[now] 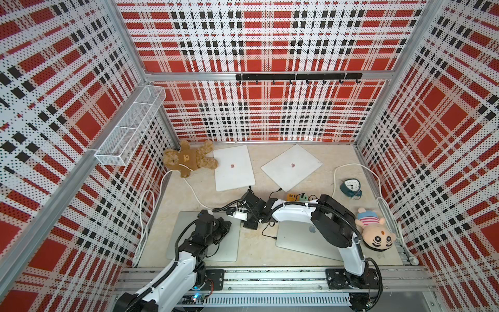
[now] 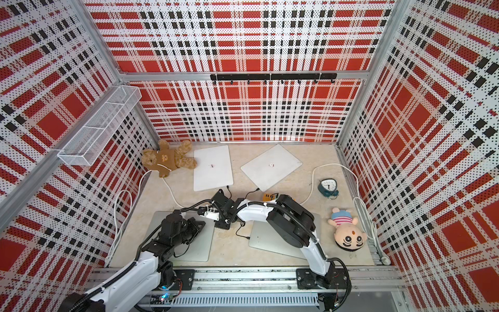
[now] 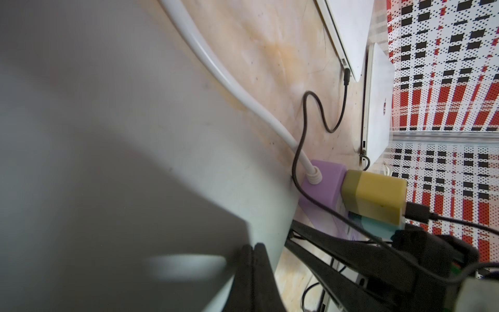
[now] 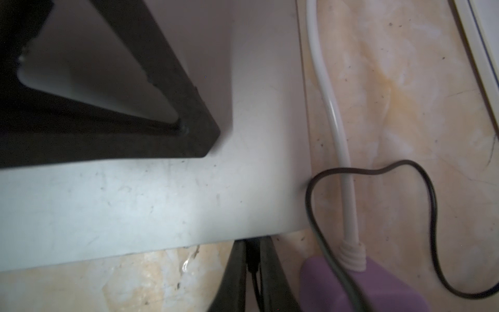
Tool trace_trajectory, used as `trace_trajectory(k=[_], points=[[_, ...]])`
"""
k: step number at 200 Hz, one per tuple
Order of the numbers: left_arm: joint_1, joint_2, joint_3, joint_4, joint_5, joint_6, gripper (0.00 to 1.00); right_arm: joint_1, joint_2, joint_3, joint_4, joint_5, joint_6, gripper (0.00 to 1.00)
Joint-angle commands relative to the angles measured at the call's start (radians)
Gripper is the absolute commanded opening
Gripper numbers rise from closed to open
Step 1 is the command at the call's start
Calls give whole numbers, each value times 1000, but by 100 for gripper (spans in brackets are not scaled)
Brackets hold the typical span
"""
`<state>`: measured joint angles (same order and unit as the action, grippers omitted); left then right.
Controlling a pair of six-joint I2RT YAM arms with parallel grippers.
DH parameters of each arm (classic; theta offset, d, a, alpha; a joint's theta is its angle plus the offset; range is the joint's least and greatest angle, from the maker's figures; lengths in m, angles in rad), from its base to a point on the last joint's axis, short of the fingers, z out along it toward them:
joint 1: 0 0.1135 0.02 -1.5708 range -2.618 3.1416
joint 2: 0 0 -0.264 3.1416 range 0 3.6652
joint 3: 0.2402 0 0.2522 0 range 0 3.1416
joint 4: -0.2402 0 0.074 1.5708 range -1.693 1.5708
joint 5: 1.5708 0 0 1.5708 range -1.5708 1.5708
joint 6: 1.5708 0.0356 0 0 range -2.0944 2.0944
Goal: Unplug the laptop charger
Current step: Remove the charging cable from the laptop.
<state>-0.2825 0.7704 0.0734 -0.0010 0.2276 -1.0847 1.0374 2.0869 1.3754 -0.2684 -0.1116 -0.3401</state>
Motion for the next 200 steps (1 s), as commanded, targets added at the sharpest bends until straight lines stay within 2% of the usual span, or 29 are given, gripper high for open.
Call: trace_trajectory(k=[1,58,136,171,200], points=[[-6,2,-18,-50,-8,5,0,-5,-24,-18,41,-2,35,0],[-8,3,-18,-50,-7,4,0,-5,-18,7,-8,8,-72,0],[-7,6,-17,-50,-11,5,0,-7,-27,-20,12,49,-101,0],[-9,6,-15,-50,-11,6,0,-7,-27,-12,9,39,-72,0],[-7,4,-16,-52,-11,5,0,-7,-35,-24,27,6,12,0]])
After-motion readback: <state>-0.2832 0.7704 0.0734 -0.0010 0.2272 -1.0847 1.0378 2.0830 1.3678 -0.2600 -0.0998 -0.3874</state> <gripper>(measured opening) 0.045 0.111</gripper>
